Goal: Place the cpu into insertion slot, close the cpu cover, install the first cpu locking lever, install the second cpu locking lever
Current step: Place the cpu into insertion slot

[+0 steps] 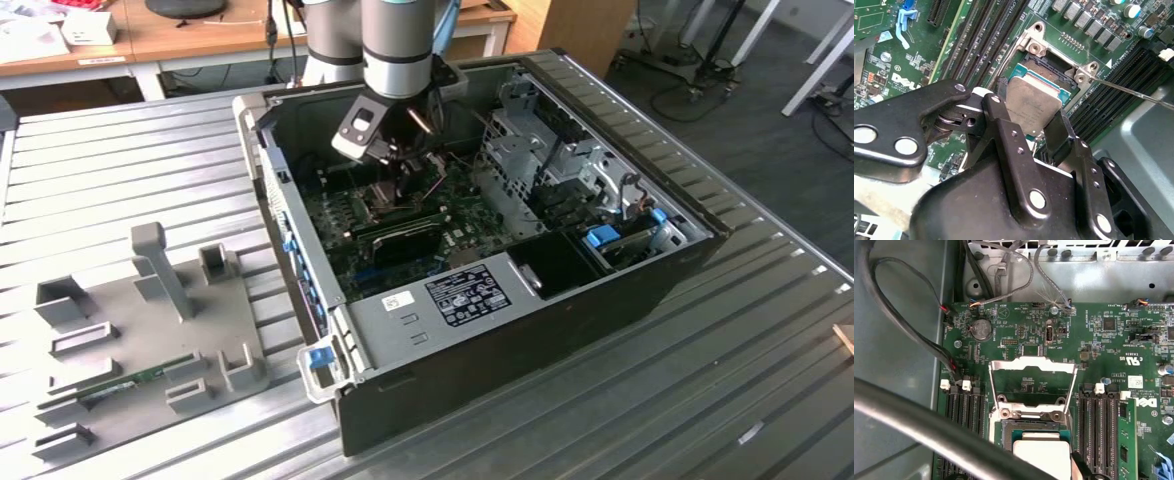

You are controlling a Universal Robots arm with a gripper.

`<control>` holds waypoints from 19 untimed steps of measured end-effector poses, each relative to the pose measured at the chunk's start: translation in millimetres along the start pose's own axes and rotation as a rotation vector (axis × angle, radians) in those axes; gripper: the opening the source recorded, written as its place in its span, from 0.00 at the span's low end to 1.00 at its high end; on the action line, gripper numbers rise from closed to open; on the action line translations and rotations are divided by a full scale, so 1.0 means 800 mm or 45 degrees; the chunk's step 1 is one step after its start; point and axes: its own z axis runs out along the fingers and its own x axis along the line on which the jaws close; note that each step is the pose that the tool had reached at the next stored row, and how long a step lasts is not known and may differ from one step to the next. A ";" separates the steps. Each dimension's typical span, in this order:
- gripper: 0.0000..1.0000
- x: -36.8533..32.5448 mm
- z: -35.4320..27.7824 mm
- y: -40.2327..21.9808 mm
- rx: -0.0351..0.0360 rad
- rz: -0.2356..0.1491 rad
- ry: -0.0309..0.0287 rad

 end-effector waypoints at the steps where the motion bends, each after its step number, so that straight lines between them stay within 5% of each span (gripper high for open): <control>1: 0.54 0.0001 0.0008 0.0000 -0.0001 0.000 0.0012; 19: 0.54 0.0081 0.0089 -0.0006 -0.0001 0.000 0.0045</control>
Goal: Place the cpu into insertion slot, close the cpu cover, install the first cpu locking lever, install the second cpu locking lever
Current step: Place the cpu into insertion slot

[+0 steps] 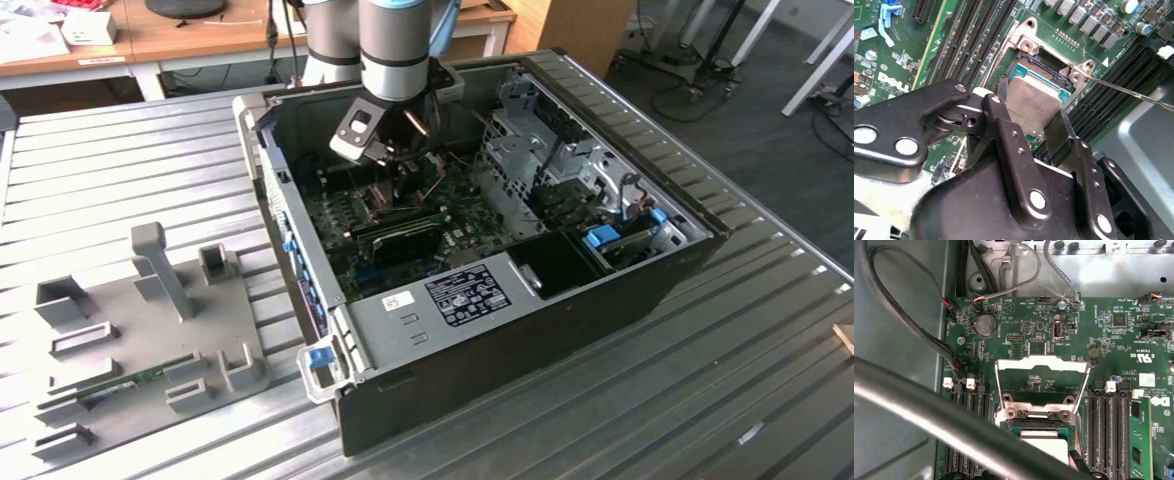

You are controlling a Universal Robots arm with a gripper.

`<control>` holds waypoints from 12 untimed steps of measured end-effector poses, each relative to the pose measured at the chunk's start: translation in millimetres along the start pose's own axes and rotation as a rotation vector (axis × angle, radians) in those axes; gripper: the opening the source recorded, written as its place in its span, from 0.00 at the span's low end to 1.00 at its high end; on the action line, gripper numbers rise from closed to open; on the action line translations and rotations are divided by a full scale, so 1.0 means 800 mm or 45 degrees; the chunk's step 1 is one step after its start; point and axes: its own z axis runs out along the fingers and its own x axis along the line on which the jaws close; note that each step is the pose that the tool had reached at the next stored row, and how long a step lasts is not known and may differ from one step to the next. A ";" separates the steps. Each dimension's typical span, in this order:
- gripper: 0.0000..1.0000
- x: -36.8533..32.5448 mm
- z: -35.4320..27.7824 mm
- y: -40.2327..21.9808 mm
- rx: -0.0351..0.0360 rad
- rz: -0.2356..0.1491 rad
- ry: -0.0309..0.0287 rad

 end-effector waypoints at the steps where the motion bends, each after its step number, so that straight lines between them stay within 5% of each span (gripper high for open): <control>1: 0.54 0.0000 0.0014 -0.0001 0.0001 0.000 -0.0001; 12: 0.54 -0.0001 0.0082 -0.0006 0.0001 0.000 -0.0001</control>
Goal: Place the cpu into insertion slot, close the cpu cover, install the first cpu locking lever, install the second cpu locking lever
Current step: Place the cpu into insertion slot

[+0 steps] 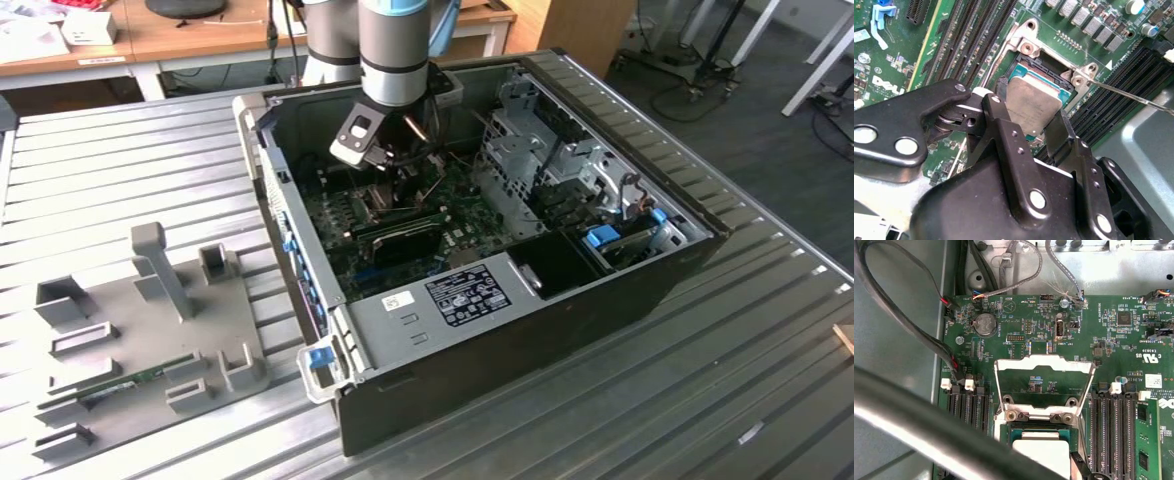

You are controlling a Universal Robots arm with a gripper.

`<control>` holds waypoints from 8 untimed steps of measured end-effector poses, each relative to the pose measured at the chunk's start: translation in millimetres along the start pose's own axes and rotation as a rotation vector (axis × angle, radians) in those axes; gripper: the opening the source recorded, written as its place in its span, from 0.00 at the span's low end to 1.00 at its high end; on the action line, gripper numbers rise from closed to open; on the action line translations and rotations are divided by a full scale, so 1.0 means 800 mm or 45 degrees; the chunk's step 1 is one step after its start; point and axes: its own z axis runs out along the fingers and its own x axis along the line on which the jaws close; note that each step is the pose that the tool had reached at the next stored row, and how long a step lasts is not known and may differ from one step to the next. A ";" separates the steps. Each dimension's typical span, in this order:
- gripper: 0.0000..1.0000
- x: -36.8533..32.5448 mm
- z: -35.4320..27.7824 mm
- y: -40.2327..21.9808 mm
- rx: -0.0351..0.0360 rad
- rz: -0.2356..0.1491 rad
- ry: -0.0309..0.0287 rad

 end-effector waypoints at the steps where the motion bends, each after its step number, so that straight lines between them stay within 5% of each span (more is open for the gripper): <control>1: 0.54 0.0000 0.0000 0.0000 0.0000 0.000 0.0000; 8: 0.54 -0.0001 0.0028 -0.0002 0.0001 0.000 -0.0017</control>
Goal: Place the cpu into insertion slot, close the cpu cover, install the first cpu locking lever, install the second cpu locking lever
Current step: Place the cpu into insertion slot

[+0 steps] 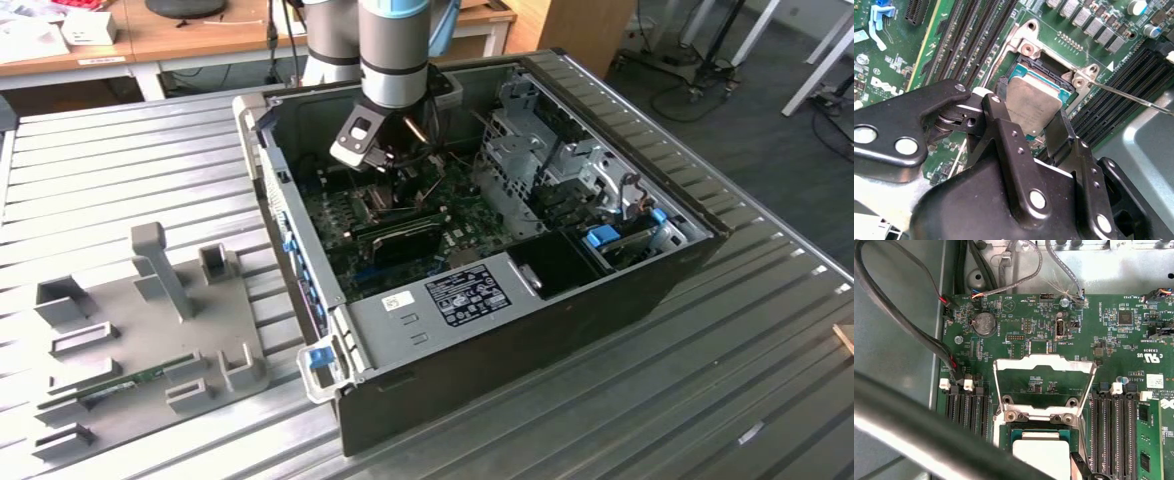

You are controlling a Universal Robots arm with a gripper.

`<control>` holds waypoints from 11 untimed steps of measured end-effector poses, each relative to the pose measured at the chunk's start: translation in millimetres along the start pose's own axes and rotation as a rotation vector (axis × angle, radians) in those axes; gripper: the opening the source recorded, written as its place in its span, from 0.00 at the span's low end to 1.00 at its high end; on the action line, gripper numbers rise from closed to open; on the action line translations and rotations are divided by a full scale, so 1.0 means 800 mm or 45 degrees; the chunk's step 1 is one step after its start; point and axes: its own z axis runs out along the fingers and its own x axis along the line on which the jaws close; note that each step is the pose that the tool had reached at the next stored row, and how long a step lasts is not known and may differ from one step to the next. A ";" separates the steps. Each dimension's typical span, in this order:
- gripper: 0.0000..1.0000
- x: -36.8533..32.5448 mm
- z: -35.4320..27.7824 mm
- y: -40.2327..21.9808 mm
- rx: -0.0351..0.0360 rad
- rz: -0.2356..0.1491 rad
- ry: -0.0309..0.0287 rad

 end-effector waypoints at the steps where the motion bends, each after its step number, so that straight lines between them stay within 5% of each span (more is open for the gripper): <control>1: 0.54 0.0000 0.0000 0.0000 -0.0001 0.000 -0.0001; 3: 0.54 0.0003 0.0002 0.0000 -0.0001 0.000 -0.0031; 5: 0.54 0.0009 0.0004 0.0000 0.0002 -0.001 -0.0158; 11: 0.54 0.0015 0.0004 0.0001 0.0002 -0.001 -0.0161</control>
